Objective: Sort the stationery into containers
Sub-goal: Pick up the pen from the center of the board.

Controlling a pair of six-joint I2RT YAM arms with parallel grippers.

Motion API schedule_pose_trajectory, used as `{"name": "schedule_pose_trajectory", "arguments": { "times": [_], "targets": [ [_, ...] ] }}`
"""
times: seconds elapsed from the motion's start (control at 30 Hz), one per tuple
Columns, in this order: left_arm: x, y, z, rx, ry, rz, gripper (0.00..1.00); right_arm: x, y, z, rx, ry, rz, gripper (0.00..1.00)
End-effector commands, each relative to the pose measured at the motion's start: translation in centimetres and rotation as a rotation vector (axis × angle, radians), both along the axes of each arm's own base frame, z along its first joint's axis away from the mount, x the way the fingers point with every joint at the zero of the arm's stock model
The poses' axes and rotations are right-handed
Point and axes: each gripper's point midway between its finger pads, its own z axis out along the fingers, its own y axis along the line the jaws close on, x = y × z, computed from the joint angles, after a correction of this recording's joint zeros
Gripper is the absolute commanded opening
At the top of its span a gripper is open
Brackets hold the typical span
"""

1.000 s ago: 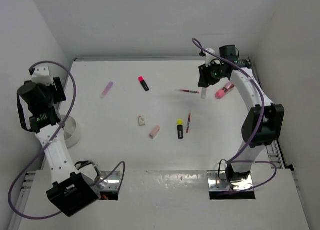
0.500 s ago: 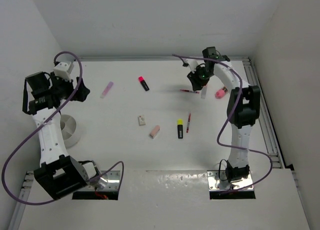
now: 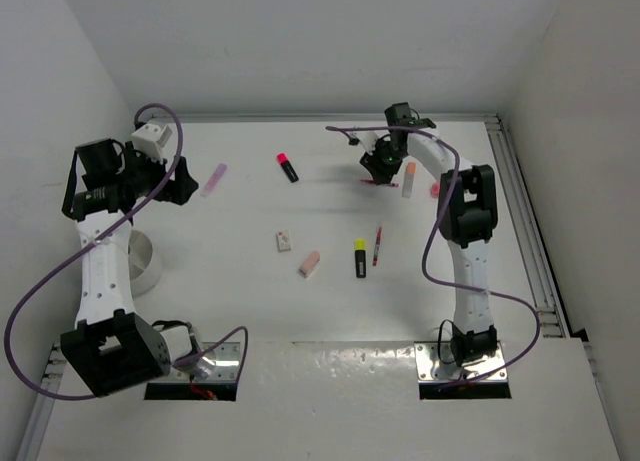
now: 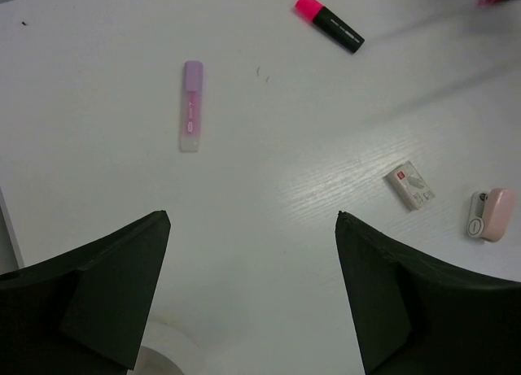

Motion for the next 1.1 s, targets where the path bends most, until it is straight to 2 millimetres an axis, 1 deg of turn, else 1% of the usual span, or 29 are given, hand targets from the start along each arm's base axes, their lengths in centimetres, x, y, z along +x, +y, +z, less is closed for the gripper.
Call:
{"name": "schedule_pose_trajectory", "arguments": {
  "times": [0.0, 0.1, 0.27, 0.37, 0.4, 0.43, 0.47, 0.5, 0.53, 0.57, 0.6, 0.63, 0.67, 0.7, 0.73, 0.8, 0.83, 0.87, 0.9, 0.93, 0.97, 1.0, 1.03, 1.07],
  "targets": [
    [0.6, -0.5, 1.4, 0.02, -0.035, -0.012, 0.89, 1.8, -0.1, 0.2, -0.012, -0.065, 0.03, 0.45],
    [0.5, -0.9, 1.1, 0.026, -0.022, -0.016, 0.89, 1.8, -0.4, -1.2, -0.025, -0.05, 0.043, 0.45],
    [0.4, -1.1, 1.0, 0.043, -0.017, -0.01, 0.89, 1.5, -1.1, -3.2, -0.061, -0.033, 0.064, 0.42],
    [0.3, -0.9, 1.0, 0.048, -0.015, -0.003, 0.89, 0.7, -1.2, -3.9, -0.08, -0.011, 0.093, 0.33],
    [0.4, -1.0, 1.1, 0.048, -0.019, -0.004, 0.89, 0.5, -1.2, -3.7, -0.085, -0.018, 0.111, 0.3],
    [0.3, -1.1, 1.1, 0.048, -0.017, -0.005, 0.89, 0.3, -1.1, -3.6, -0.086, -0.022, 0.124, 0.24],
    [0.2, -1.1, 1.1, 0.047, -0.017, -0.003, 0.89, -0.4, -1.0, -3.5, -0.093, -0.025, 0.146, 0.14],
    [0.2, -1.2, 1.0, 0.046, -0.016, -0.006, 0.89, -0.8, -0.9, -3.4, -0.095, -0.029, 0.159, 0.14],
    [0.2, -1.1, 1.2, 0.047, -0.021, -0.004, 0.89, -1.9, -0.8, -4.0, -0.1, -0.007, 0.172, 0.06],
    [0.1, -1.2, 1.3, 0.047, -0.022, -0.003, 0.89, -2.2, -0.6, -3.5, -0.094, -0.013, 0.18, 0.01],
    [0.0, -1.2, 1.3, 0.045, -0.024, -0.003, 0.88, -2.1, -0.3, -2.0, -0.086, -0.044, 0.181, 0.0],
    [-0.1, -1.4, 1.5, 0.038, -0.031, 0.003, 0.88, -2.8, 0.0, -1.7, -0.078, -0.036, 0.18, 0.0],
    [-0.1, -1.3, 1.7, 0.034, -0.04, 0.012, 0.88, -3.0, 0.3, -1.0, -0.066, -0.044, 0.173, 0.0],
    [-0.1, -1.1, 1.8, 0.033, -0.046, 0.029, 0.88, -3.4, 1.0, 0.1, -0.03, -0.039, 0.156, 0.0],
    [-0.4, -1.2, 1.9, 0.007, -0.053, 0.055, 0.88, -3.4, 1.7, 2.5, 0.0, -0.073, 0.152, 0.0],
    [-0.2, -1.0, 2.8, -0.025, -0.101, 0.096, 0.89, -3.9, 3.3, 5.4, 0.094, -0.078, 0.102, 0.0],
    [-0.3, -1.4, 4.2, -0.068, -0.147, 0.114, 0.89, -4.1, 4.3, 8.6, 0.145, -0.118, 0.09, 0.0],
    [-0.6, -2.1, 4.1, -0.112, -0.149, 0.092, 0.89, -4.7, 5.2, 10.2, 0.207, -0.103, 0.042, 0.0],
    [-0.8, -2.7, 4.6, -0.142, -0.165, 0.078, 0.89, -5.3, 6.5, 12.1, 0.271, -0.102, 0.042, 0.0],
    [-1.0, -3.4, 5.9, -0.204, -0.2, 0.074, 0.89, -6.0, 7.4, 14.8, 0.323, -0.125, 0.038, 0.0],
    [-1.3, -4.6, 6.0, -0.247, -0.201, 0.032, 0.89, -7.0, 8.6, 16.2, 0.383, -0.099, 0.009, 0.0],
    [-1.8, -5.3, 7.0, -0.307, -0.212, 0.028, 0.89, -8.0, 9.6, 17.5, 0.438, -0.081, 0.013, 0.0],
    [-1.7, -5.8, 7.9, -0.334, -0.245, 0.011, 0.89, -9.2, 10.4, 19.5, 0.477, -0.09, 0.019, 0.0],
    [-2.0, -6.4, 8.3, -0.373, -0.247, -0.008, 0.89, -9.9, 11.2, 20.8, 0.532, -0.075, -0.009, 0.0]
  ]
}}
